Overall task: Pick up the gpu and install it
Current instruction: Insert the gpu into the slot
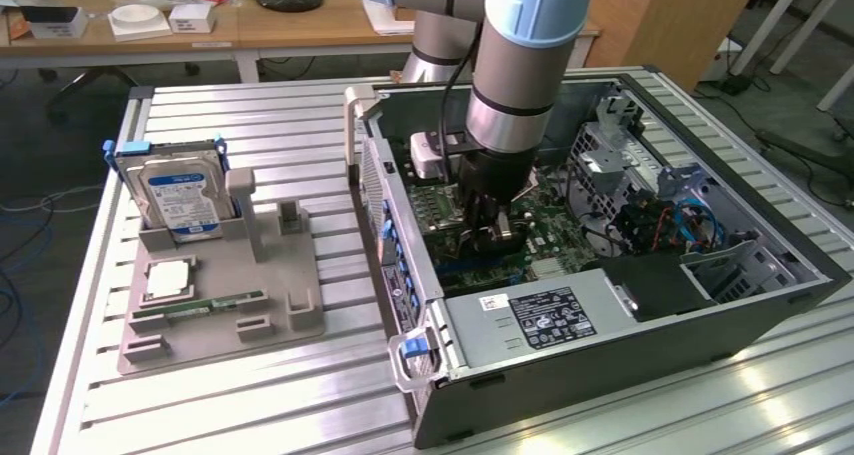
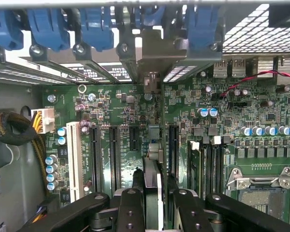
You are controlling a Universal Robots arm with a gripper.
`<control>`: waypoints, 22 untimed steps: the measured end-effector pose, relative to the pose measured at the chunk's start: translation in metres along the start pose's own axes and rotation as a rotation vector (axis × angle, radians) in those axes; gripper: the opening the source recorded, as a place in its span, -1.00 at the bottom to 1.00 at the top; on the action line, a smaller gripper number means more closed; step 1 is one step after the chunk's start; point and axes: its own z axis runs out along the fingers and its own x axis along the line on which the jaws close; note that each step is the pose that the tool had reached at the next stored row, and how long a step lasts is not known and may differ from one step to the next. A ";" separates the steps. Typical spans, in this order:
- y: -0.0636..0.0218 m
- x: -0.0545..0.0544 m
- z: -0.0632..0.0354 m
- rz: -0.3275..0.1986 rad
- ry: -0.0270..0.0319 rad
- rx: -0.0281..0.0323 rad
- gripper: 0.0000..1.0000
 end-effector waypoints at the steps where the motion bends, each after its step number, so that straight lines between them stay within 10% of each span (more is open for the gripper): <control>1: 0.0000 0.000 0.0000 0.000 0.0001 0.0000 -0.44; 22: -0.0001 0.003 -0.0007 0.000 0.0002 -0.0001 -0.44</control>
